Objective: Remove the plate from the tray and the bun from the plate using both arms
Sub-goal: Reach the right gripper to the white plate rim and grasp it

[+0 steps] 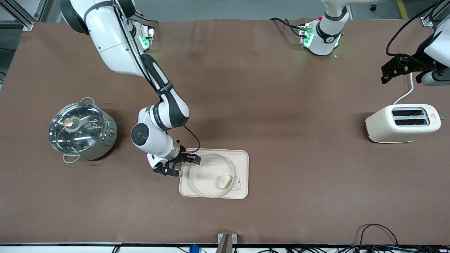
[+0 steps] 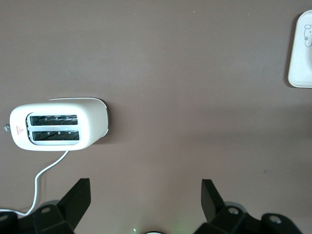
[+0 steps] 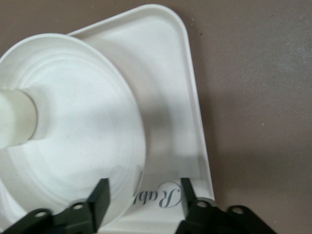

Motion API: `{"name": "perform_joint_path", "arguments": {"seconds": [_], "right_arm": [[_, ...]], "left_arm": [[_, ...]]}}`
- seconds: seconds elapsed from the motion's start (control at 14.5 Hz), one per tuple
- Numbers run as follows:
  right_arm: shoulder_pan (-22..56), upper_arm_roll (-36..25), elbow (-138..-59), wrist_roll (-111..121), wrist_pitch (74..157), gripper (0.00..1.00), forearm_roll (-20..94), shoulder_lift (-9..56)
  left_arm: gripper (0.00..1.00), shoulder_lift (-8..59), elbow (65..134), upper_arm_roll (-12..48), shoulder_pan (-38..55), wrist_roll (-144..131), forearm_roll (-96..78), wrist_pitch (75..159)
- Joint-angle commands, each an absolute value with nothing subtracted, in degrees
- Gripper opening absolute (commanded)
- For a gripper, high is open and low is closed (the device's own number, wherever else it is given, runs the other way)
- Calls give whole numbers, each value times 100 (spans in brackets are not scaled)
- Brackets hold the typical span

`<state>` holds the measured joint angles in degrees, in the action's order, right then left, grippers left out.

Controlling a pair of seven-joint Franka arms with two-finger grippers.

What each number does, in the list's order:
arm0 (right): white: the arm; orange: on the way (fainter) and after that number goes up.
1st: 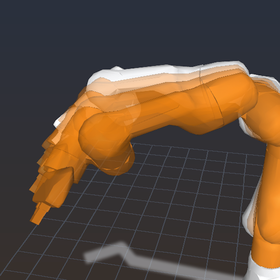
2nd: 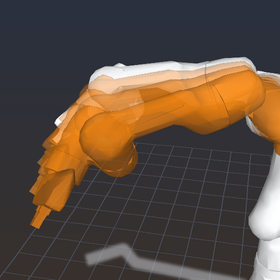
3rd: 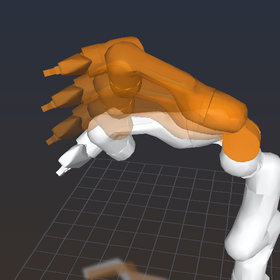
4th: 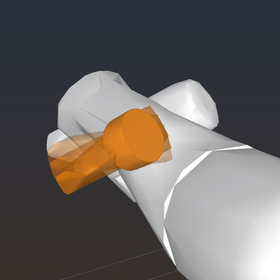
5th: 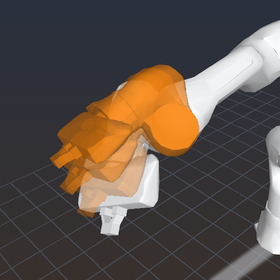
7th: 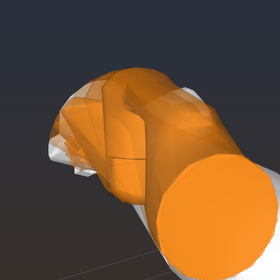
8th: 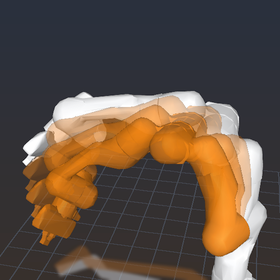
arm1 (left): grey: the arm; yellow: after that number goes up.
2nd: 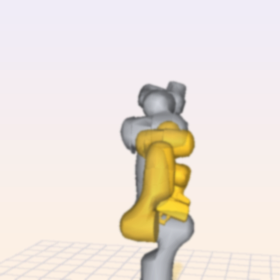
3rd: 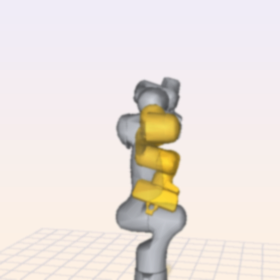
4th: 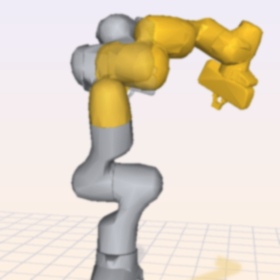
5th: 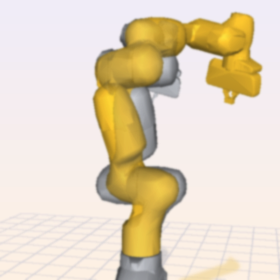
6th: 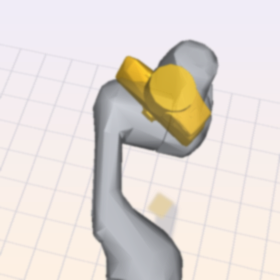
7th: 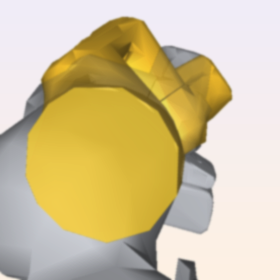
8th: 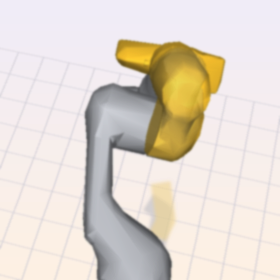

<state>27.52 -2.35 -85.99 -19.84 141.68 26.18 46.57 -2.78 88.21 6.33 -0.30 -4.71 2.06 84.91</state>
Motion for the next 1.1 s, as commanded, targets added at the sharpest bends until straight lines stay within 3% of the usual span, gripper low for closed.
{"name": "perform_joint_path", "arguments": {"seconds": [0.0,0.62,0.83,1.03], "right_arm": [[2760,-272,-8429,-2048,14168,46,2681,4781],[2769,-264,-8157,-2057,14379,24,2698,5080],[2760,-264,-8060,-2188,14379,4,2707,5089],[2699,-264,-7972,-2206,14370,1,2698,5089]], "left_arm": [[100,-246,8727,633,-61,-343,97,8376],[100,-246,8745,633,-61,-343,97,8376],[100,-246,8763,633,-53,-343,97,8376],[100,-237,8763,633,-53,-351,97,8376]]}}
